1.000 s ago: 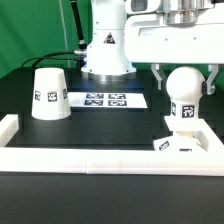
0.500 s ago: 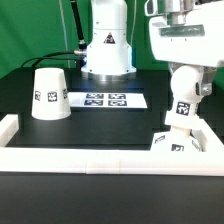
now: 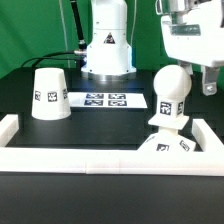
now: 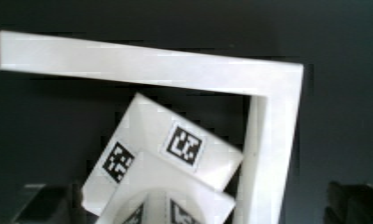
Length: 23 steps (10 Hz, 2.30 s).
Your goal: Assemble lamp
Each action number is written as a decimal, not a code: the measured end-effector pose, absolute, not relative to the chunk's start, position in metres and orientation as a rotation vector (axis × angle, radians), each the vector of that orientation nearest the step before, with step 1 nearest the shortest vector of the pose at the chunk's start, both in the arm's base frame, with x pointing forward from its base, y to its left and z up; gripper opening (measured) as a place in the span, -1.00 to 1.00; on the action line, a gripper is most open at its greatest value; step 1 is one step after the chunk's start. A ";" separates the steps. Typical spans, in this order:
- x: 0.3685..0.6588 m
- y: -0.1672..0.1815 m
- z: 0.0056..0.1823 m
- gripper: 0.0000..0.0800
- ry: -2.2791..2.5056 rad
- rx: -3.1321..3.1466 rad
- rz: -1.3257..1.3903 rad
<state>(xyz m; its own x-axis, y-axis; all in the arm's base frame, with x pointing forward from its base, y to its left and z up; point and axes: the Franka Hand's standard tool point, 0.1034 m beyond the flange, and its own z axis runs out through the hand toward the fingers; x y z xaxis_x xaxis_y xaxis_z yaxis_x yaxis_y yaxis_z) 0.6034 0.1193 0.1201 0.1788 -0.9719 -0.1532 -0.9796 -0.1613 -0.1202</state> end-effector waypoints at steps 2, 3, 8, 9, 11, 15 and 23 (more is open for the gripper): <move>0.600 0.121 0.136 0.75 1.708 -2.400 0.071; 0.597 0.120 0.144 0.75 1.588 -2.477 0.068; 0.584 0.063 0.188 0.75 1.331 -2.599 0.079; 0.584 0.068 0.184 0.75 1.321 -2.606 0.087; 0.584 0.069 0.183 0.75 1.319 -2.609 0.089; 0.575 0.081 0.160 0.75 1.223 -2.687 0.088; 0.549 -0.012 0.156 0.75 0.947 -2.801 0.028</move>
Offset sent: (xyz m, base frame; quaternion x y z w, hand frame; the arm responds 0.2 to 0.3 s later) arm -0.0189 -0.0016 0.0231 -0.0214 -0.0658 -0.1761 0.9819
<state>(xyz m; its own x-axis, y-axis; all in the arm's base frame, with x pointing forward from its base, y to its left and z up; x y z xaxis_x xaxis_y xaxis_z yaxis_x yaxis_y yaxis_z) 0.5490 -0.0119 0.1562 0.7962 -0.6001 -0.0768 -0.6036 -0.7794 -0.1681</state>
